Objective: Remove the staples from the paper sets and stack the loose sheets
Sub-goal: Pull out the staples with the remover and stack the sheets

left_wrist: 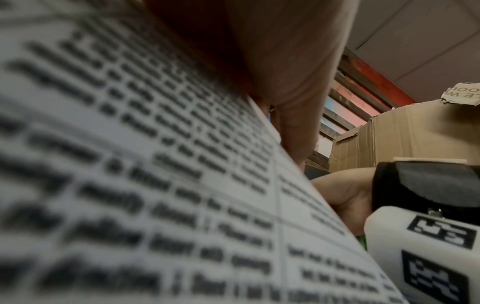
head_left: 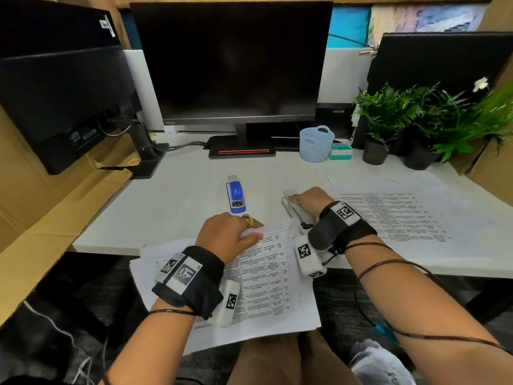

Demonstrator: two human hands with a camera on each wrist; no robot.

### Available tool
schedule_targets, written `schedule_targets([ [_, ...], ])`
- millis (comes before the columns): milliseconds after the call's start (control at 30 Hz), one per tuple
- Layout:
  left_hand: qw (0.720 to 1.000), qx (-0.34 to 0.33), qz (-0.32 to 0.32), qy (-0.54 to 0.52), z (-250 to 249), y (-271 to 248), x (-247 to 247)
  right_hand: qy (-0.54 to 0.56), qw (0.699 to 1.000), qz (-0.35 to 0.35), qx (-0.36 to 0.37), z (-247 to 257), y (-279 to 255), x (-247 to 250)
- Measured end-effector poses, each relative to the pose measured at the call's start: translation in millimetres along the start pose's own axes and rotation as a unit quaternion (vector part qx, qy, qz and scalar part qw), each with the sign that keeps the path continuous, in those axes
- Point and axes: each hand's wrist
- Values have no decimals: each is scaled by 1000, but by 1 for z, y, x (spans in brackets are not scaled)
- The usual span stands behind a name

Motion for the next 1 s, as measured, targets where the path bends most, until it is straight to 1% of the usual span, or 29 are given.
schedule_targets([
  [67, 1000, -4, -2, -12, 0, 1, -1, -72, 997, -9, 24, 1, 0, -3],
  [167, 1000, -4, 1, -3, 2, 3, -5, -141, 988, -3, 63, 3, -4, -4],
  [200, 1000, -1, 6, 0, 3, 3, -7, -139, 986, -15, 88, 3, -6, -3],
  [267, 1000, 7, 4, -7, 6, 4, -8, -74, 982, -46, 168, 4, -17, 3],
  [300, 1000, 11, -2, -8, 7, 4, -7, -35, 976, -33, 212, 4, -28, 7],
  [333, 1000, 15, -9, -7, 9, 4, -7, -6, 970, 3, 242, 3, -40, 11],
  [400, 999, 24, -30, -12, 11, 6, -5, 12, 963, 74, 260, -5, -57, 15],
  [433, 999, 24, -40, -20, 10, 8, -4, 17, 959, 81, 270, -11, -61, 16],
  [467, 998, 20, -50, -27, 9, 10, -3, 22, 956, 63, 286, -15, -63, 17],
  [533, 997, 10, -73, -36, 4, 14, -2, 31, 945, 2, 327, -21, -65, 18],
  [567, 995, 5, -85, -48, 2, 14, -3, 44, 934, -21, 353, -24, -67, 18],
  [633, 988, -11, -119, -95, -4, 15, -5, 73, 908, -41, 410, -29, -72, 21],
  [733, 965, -67, -208, -143, -11, 12, -9, 58, 877, -27, 476, -40, -80, 27],
  [800, 933, -121, -279, -194, -16, 10, -13, 86, 861, -18, 502, -48, -84, 32],
  [833, 917, -143, -305, -215, -19, 9, -15, 107, 852, -21, 513, -52, -87, 35],
  [900, 892, -176, -338, -242, -25, 8, -18, 137, 836, -40, 530, -61, -92, 37],
  [1000, 865, -201, -366, -280, -34, 9, -19, 152, 819, -77, 548, -69, -97, 41],
])
Point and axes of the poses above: each hand's wrist, its own y-axis towards the middle knuckle, its own x-axis out of the back of the hand, z = x × y, and after that the axes turned 9 degrees about y, right-handed
